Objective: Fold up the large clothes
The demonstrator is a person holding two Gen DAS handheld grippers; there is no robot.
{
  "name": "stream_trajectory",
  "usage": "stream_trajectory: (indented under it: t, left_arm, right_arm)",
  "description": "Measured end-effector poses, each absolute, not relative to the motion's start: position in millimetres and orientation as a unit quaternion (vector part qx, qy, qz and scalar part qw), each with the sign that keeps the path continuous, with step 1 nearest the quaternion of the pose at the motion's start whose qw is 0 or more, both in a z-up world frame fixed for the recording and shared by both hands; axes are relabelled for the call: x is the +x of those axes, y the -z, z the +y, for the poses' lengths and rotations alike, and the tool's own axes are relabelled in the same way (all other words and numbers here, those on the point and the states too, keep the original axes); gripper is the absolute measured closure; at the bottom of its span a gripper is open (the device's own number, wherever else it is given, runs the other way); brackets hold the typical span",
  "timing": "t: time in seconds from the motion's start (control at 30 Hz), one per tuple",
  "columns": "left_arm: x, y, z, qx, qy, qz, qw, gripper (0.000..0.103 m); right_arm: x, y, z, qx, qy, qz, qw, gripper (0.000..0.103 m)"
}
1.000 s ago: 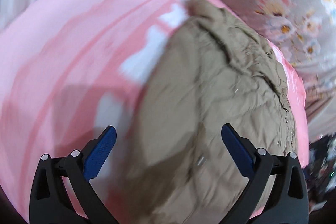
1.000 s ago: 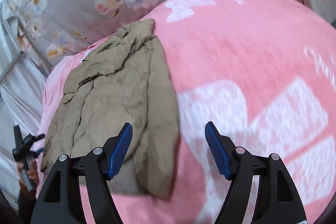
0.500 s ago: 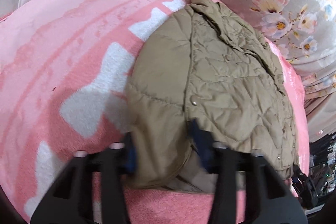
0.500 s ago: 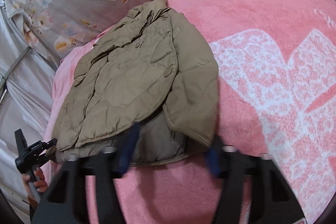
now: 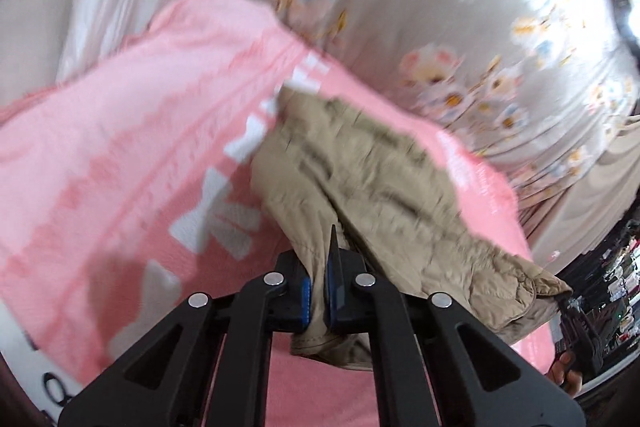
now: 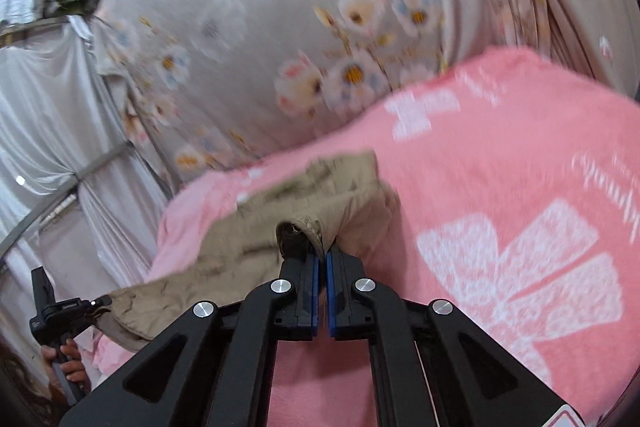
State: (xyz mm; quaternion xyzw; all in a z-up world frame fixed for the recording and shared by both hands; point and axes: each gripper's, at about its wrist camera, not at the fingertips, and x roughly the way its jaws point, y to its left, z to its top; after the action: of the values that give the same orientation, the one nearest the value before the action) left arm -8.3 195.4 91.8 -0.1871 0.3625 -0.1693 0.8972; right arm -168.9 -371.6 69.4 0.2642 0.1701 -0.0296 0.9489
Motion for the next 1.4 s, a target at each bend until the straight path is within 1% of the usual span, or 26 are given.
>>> stream_trajectory:
  t: [0.13,0.27,0.37,0.5,0.63,0.73,0.83,0.93,1.03,1.2,1.4]
  left_arm:
    - [-28.1,-134.2,205.4,-0.186,0.171,0.321,0.913,0.098]
    - [-11.8,-164.5,199.0,-0.169,0.162,0.29,0.928,0.098]
    - [26.0,-168.8,187.3,-0.156,0.151,0.29,0.932,0.097]
    - [88.6,-162.4,161.7,-0.111,0.119,0.291,0.943,0.096]
    - [164.7,-138.1,133.6,-0.052,0.068,0.302,0.949,0.096]
    - [209.7,-114.9,116.6,-0.041,0.043,0.326,0.943,0.096]
    - [255.2,-79.4,100.8,-0.031,0.024,0.365,0.93,0.095]
    - [282.0,-44.8,92.4,-0.022,0.004,0.395,0.919,0.095]
    - [300.1,-12.9,89.7,-0.022,-0.007,0.42,0.907,0.095]
    - [307.8,21.3,81.7,-0.003,-0.016,0.425,0.905,0.094]
    - [308.8,39.7,78.1,-0.002,-0.019,0.422,0.906,0.094]
  right_arm:
    - [-181.4,-110.8,-366.4,0.243,0.019,0.113,0.963,0.1]
    - [-154.1,-135.1,-366.8,0.218,0.021,0.095,0.971,0.1]
    - [-104.2,-140.3,-373.7,0.203,0.042,0.099,0.973,0.1]
    - [-16.4,-128.2,-393.7,0.215,0.078,0.132,0.965,0.1]
    - [61.3,-110.4,-405.4,0.213,0.112,0.164,0.957,0.1]
    - [107.6,-88.7,-416.5,0.22,0.128,0.194,0.947,0.1]
    - [144.2,-60.6,-421.1,0.219,0.139,0.232,0.937,0.1]
    - [171.0,-32.2,-421.3,0.206,0.153,0.264,0.93,0.1]
    - [186.5,-9.5,-423.4,0.207,0.158,0.285,0.923,0.1]
    - [204.3,23.3,-421.2,0.199,0.16,0.318,0.913,0.1]
    - [213.4,49.4,-420.3,0.211,0.154,0.34,0.903,0.1]
